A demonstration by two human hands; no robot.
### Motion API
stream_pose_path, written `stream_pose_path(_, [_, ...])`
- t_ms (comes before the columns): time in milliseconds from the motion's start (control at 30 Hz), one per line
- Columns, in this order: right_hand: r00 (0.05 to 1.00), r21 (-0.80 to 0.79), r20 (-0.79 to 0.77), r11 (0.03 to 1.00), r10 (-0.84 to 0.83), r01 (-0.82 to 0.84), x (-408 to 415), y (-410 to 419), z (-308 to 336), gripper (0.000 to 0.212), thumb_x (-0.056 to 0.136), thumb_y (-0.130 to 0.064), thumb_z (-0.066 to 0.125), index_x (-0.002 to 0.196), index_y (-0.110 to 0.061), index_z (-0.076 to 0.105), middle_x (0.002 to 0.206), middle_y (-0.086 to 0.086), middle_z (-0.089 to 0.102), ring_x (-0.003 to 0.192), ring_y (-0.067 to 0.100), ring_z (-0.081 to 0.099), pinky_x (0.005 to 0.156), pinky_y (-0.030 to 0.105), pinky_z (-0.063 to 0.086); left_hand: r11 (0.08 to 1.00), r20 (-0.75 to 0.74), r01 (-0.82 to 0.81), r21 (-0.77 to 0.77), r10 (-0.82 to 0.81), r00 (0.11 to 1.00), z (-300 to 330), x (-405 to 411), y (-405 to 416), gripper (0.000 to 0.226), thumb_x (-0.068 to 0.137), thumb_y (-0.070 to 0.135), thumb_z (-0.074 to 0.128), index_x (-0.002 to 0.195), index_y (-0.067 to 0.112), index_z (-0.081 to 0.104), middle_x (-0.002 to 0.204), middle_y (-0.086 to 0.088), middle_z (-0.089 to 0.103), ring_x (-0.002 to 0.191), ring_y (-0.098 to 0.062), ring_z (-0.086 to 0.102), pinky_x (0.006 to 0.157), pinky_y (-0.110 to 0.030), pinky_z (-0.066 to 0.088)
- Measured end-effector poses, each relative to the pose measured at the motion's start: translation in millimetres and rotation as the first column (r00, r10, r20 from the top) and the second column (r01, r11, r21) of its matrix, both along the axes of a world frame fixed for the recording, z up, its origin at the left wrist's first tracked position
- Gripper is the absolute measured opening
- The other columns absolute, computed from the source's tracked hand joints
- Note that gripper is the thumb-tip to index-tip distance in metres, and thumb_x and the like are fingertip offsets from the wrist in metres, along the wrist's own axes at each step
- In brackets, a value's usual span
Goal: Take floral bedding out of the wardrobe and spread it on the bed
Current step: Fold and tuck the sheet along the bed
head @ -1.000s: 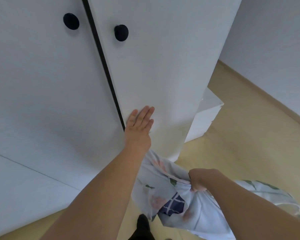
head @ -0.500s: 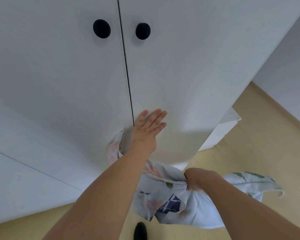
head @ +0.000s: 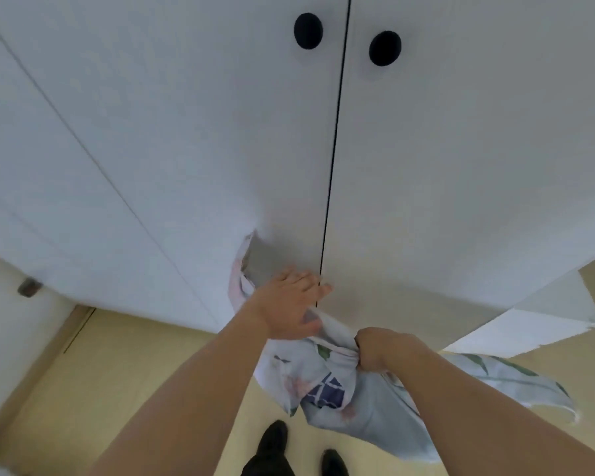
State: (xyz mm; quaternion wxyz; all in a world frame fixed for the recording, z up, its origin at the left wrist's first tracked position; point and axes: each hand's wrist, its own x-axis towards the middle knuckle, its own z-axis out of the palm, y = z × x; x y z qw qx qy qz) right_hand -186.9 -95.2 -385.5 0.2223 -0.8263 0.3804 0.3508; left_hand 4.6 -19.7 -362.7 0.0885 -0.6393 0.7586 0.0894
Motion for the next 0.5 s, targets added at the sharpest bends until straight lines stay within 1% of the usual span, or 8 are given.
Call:
stream_pose_path(67, [0.995, -0.004, 0.005, 0.995, 0.101, -0.101, 20, 8, 1, 0.028, 0.089, -0.018, 0.056, 0.114, -0.007, 0.064, 0.113, 0.012, 0.066, 0.094, 0.029, 0.063, 0.08, 0.033, 0.049, 0.99, -0.028, -0.118, 0.08, 0.12, 0.992, -2, 7, 34, 0.071, 0.089, 0.063, 0.041, 0.149, 0.028, 0.028, 0.156, -0.002, 0.031, 0.144, -0.021, 0.024, 0.12, -0.042, 0.011])
stream_pose_path(167, [0.965, -0.016, -0.004, 0.965, 0.263, -0.263, 60, 26, -2, 0.033, 0.089, -0.019, 0.058, 0.119, -0.008, 0.063, 0.12, 0.014, 0.065, 0.108, 0.031, 0.063, 0.086, 0.034, 0.049, 0.938, -0.058, -0.288, 0.19, 0.304, 0.951, -5, 19, 85, 0.081, 0.083, 0.066, 0.05, 0.151, 0.031, 0.024, 0.157, 0.002, 0.03, 0.145, -0.018, 0.024, 0.121, -0.042, 0.009])
stream_pose_path(267, [0.907, -0.008, 0.001, 0.907, 0.422, -0.422, 109, 59, -6, 0.031, 0.087, -0.021, 0.058, 0.114, -0.009, 0.064, 0.117, 0.013, 0.066, 0.105, 0.031, 0.064, 0.087, 0.034, 0.05, 0.859, -0.021, -0.466, 0.214, 0.481, 0.877, -13, 41, 141, 0.081, 0.087, 0.051, 0.056, 0.154, 0.032, 0.014, 0.16, 0.003, 0.023, 0.147, -0.018, 0.018, 0.12, -0.042, 0.009])
stream_pose_path(333, [0.855, 0.003, 0.009, 0.855, 0.519, -0.519, 141, 86, -9, 0.025, 0.086, -0.018, 0.056, 0.108, -0.009, 0.063, 0.11, 0.012, 0.066, 0.099, 0.03, 0.064, 0.083, 0.034, 0.051, 0.804, 0.013, -0.558, 0.206, 0.568, 0.823, -22, 57, 180, 0.072, 0.092, 0.035, 0.053, 0.153, 0.033, 0.015, 0.159, 0.001, 0.023, 0.146, -0.02, 0.019, 0.119, -0.043, 0.012])
stream_pose_path(400, [0.793, 0.003, 0.021, 0.793, 0.609, -0.61, 168, 111, -12, 0.015, 0.084, -0.015, 0.055, 0.097, -0.011, 0.06, 0.102, 0.011, 0.065, 0.094, 0.029, 0.064, 0.076, 0.032, 0.049, 0.76, 0.037, -0.626, 0.173, 0.63, 0.776, -31, 70, 214, 0.062, 0.094, 0.027, 0.048, 0.151, 0.033, 0.023, 0.156, 0.001, 0.03, 0.143, -0.022, 0.026, 0.116, -0.043, 0.019])
stream_pose_path(433, [0.744, 0.001, 0.02, 0.744, 0.668, -0.668, 189, 133, -17, 0.007, 0.084, -0.015, 0.055, 0.089, -0.012, 0.058, 0.095, 0.009, 0.063, 0.091, 0.028, 0.064, 0.073, 0.031, 0.047, 0.719, 0.052, -0.676, 0.162, 0.678, 0.733, -36, 79, 241, 0.059, 0.095, 0.026, 0.046, 0.15, 0.032, 0.026, 0.153, 0.001, 0.034, 0.141, -0.023, 0.029, 0.115, -0.043, 0.021])
stream_pose_path(467, [0.715, 0.002, 0.019, 0.715, 0.699, -0.699, 205, 150, -21, 0.005, 0.083, -0.016, 0.055, 0.078, -0.013, 0.053, 0.087, 0.006, 0.059, 0.088, 0.028, 0.063, 0.07, 0.03, 0.046, 0.679, 0.063, -0.717, 0.155, 0.718, 0.693, -39, 87, 262, 0.057, 0.095, 0.025, 0.046, 0.149, 0.031, 0.029, 0.15, 0.001, 0.038, 0.139, -0.024, 0.032, 0.114, -0.043, 0.023])
stream_pose_path(500, [0.691, 0.008, 0.022, 0.691, 0.723, -0.723, 222, 167, -25, 0.014, 0.082, -0.016, 0.055, 0.07, -0.015, 0.048, 0.081, 0.003, 0.055, 0.085, 0.027, 0.062, 0.068, 0.029, 0.044, 0.639, 0.069, -0.755, 0.143, 0.755, 0.652, -43, 95, 284, 0.055, 0.095, 0.025, 0.046, 0.148, 0.03, 0.031, 0.149, 0.001, 0.04, 0.138, -0.024, 0.033, 0.114, -0.043, 0.024])
